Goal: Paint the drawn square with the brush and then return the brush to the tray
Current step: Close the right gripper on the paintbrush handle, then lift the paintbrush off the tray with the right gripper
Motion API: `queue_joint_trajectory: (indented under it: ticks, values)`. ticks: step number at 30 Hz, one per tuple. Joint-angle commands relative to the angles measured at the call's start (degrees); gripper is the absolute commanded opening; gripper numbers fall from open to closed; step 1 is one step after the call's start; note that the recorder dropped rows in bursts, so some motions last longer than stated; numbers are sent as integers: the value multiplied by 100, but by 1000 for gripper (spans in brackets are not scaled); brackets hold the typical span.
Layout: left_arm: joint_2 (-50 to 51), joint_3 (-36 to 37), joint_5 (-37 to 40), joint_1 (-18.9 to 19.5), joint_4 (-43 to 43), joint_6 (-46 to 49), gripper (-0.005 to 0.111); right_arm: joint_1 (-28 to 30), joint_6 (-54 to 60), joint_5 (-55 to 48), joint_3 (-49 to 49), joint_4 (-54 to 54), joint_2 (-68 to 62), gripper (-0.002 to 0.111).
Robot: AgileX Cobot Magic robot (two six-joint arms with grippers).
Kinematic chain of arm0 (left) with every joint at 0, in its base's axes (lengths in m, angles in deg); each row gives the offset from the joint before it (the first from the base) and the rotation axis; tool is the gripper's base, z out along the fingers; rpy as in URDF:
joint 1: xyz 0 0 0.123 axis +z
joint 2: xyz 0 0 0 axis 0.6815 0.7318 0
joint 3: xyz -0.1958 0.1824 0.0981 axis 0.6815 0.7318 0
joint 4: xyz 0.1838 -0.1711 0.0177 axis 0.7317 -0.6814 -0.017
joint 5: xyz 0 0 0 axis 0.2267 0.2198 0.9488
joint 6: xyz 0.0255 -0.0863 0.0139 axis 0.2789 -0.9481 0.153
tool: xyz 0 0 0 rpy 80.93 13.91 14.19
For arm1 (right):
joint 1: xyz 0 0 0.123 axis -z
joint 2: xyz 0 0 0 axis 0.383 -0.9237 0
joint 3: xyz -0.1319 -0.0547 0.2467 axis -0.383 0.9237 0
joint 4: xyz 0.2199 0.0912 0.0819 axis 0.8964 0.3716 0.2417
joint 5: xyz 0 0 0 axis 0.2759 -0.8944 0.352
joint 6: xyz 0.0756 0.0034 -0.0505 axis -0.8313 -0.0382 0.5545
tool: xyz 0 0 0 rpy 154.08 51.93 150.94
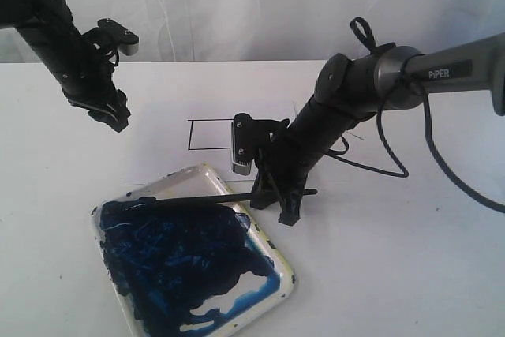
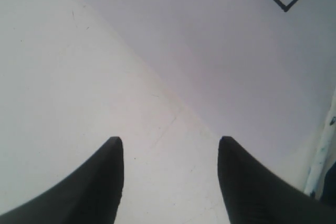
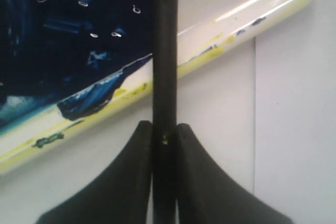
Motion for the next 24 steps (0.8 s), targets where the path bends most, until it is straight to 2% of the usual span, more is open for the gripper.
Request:
queue_joint_trajectory:
  ticks: [1, 9, 15, 24]
  values:
    - [-25, -24, 97, -31, -50, -31, 58, -3, 28, 18, -10, -110, -26, 1]
    - [-25, -24, 97, -31, -50, -31, 58, -3, 28, -114, -10, -372, 45, 0]
    - [-25, -24, 97, -31, -50, -31, 58, -3, -517, -243, -10, -1010, 335, 0]
    - [-25, -24, 98, -31, -50, -31, 58, -3, -745, -781, -10, -1264, 864, 0]
